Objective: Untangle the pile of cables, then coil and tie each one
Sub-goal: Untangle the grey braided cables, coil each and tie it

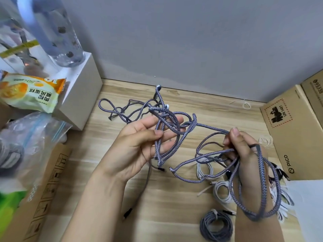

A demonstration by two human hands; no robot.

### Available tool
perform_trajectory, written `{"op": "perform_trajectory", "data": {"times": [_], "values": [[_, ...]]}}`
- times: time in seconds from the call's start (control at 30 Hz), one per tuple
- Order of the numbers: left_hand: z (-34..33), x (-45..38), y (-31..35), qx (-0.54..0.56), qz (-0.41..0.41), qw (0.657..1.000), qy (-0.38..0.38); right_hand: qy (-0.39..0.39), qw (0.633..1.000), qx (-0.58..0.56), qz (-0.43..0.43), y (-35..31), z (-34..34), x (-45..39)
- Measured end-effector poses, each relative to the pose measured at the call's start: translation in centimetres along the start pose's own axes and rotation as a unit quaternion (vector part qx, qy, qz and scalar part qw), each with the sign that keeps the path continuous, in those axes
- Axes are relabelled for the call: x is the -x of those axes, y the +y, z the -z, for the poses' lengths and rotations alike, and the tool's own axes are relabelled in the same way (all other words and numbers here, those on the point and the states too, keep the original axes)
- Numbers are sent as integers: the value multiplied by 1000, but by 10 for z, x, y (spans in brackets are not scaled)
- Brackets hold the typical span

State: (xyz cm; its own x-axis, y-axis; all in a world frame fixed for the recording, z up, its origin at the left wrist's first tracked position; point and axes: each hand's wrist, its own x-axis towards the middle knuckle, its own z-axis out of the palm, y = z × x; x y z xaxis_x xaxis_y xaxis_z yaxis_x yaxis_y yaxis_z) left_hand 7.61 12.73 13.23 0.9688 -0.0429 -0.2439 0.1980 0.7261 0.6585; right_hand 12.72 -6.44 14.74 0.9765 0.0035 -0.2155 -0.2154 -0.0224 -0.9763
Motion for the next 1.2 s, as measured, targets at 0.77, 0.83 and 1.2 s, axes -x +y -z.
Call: {"op": "perform_trajectory", "data": {"times": [0.77,0.83,1.2], "values": [[-14,-16,-9,-118,-76,972,189,-27,998,50,-16,6,1,-3],[-17,-17,-9,-137,-84,965,205,-31,997,65,-16,9,2,-3],[-5,-15,-7,-104,-33,979,174,-162,965,208,4,28,-5,-7]]}}
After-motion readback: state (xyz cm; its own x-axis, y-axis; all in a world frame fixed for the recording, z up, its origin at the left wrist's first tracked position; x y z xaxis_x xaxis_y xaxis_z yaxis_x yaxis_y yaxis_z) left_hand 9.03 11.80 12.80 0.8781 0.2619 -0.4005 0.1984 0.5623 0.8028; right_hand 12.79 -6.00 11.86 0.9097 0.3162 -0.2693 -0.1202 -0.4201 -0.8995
